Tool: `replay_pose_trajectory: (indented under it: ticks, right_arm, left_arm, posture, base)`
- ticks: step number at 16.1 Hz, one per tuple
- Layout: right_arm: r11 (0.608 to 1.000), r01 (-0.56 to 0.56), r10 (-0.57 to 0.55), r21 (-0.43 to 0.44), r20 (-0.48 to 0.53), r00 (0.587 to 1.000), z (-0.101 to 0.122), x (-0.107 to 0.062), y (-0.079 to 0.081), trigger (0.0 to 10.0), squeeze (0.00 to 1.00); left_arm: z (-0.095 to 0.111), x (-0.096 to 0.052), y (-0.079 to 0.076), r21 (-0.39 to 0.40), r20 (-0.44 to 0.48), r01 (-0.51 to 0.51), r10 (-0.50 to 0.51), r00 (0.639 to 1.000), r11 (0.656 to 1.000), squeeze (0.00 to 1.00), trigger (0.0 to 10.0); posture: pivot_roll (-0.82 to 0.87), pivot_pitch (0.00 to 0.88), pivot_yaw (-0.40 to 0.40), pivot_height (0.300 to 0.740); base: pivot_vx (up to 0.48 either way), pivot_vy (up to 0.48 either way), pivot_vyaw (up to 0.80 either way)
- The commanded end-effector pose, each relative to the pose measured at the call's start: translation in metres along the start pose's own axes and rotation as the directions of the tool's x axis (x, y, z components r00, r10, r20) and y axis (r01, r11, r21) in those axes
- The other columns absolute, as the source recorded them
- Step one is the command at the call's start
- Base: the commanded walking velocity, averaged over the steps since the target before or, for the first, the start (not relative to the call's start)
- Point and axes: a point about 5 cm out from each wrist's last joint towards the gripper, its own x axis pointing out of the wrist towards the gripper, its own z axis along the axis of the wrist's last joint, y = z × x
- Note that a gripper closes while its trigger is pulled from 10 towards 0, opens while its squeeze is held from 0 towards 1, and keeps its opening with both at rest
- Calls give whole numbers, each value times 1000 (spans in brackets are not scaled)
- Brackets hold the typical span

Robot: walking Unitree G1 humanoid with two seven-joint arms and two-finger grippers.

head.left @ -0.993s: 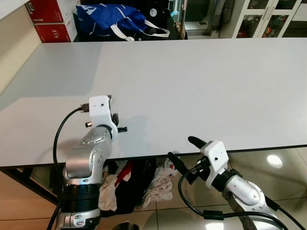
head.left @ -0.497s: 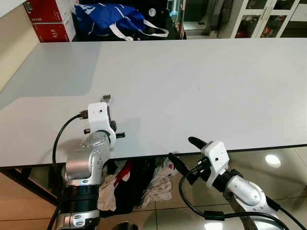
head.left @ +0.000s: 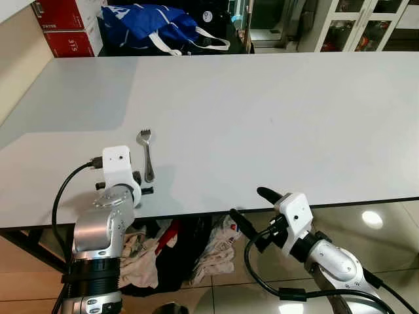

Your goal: Setting the table

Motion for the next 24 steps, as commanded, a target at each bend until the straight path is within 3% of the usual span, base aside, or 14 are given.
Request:
replay_pose_trajectory:
  ticks: [1, 3, 5, 12, 15, 24]
  right_arm:
    - [1000, 3, -3, 1, 10, 1000, 3, -1, -2, 10000, 0]
    - [1000, 2, -2, 1, 11, 1000, 2, -1, -3, 10000, 0]
    - [1000, 0, 0, 0, 13, 1000, 3, -2, -3, 10000, 0]
    - [1000, 1, -1, -1, 9, 1000, 3, -4, -3, 10000, 0]
    - [1000, 7, -7, -3, 7, 1000, 3, -5, -3, 10000, 0]
    - [1000, -1, 1, 1, 6, 1000, 4, -4, -3, 10000, 0]
  left_arm:
    - [4, -2, -1, -6, 14, 9, -9, 1000, 1000, 0, 10000]
    - [15, -6, -18, -53, 71, 80, -76, 995, 995, 0, 10000]
    - [22, -6, -35, -37, 105, 138, -134, 985, 990, 0, 10000]
    - [14, 7, -54, -4, 68, 170, -169, 983, 985, 0, 10000]
    - [13, 18, -47, 3, 62, 141, -141, 988, 990, 0, 10000]
    - [1, 18, -18, -11, 37, 56, -55, 998, 998, 0, 10000]
  posture:
    - [-80, 10, 22, 731]
    - [-80, 7, 21, 731]
    - [-86, 6, 19, 731]
    - [-106, 17, 16, 731]
    - [-114, 18, 18, 731]
    - [-96, 25, 14, 731]
  base:
    - [0, 0, 0]
    - [0, 0, 0]
    - [0, 0, 0]
    - [0, 0, 0]
    - [0, 0, 0]
    - [0, 0, 0]
